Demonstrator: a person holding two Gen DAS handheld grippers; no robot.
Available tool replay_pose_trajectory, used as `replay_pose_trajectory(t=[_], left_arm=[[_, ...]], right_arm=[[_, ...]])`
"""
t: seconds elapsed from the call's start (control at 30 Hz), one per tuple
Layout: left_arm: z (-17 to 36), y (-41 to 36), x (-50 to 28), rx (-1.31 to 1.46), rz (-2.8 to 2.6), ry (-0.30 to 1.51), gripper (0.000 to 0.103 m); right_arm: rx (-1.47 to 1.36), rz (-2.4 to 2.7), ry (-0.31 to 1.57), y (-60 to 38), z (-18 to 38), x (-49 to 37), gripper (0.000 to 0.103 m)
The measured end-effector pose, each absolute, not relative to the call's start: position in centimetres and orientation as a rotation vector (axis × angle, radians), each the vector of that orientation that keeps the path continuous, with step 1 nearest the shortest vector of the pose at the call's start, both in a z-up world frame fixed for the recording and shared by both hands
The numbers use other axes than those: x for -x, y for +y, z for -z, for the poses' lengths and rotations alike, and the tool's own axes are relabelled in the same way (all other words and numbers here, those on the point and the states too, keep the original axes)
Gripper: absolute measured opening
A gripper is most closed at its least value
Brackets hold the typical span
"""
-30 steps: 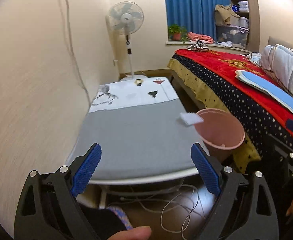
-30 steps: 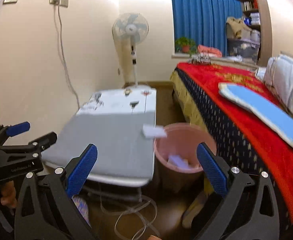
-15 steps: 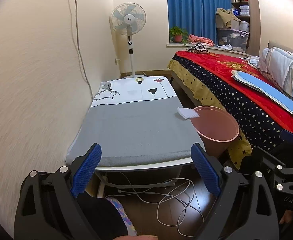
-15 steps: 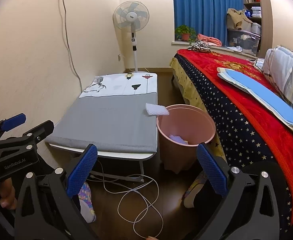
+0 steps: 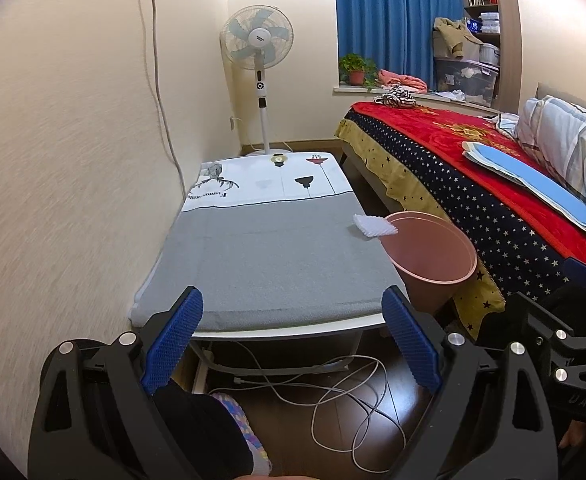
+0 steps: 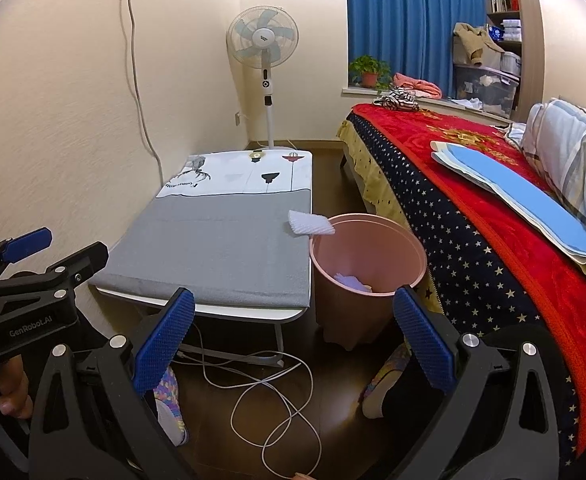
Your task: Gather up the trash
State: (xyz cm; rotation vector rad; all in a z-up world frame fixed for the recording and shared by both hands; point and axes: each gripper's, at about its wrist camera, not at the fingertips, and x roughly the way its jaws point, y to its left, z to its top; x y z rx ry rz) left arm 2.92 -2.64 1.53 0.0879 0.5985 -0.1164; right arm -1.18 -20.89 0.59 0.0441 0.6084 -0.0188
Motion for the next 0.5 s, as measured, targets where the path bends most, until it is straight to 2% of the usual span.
replay_pose_trajectory(t=[0.5], left_arm=[[-1.3, -1.8, -4.6, -0.070, 0.099, 0.608, 0.088]], right_arm=[[-0.044, 0.025, 0.628, -21.2, -0.2, -0.3, 0.098]])
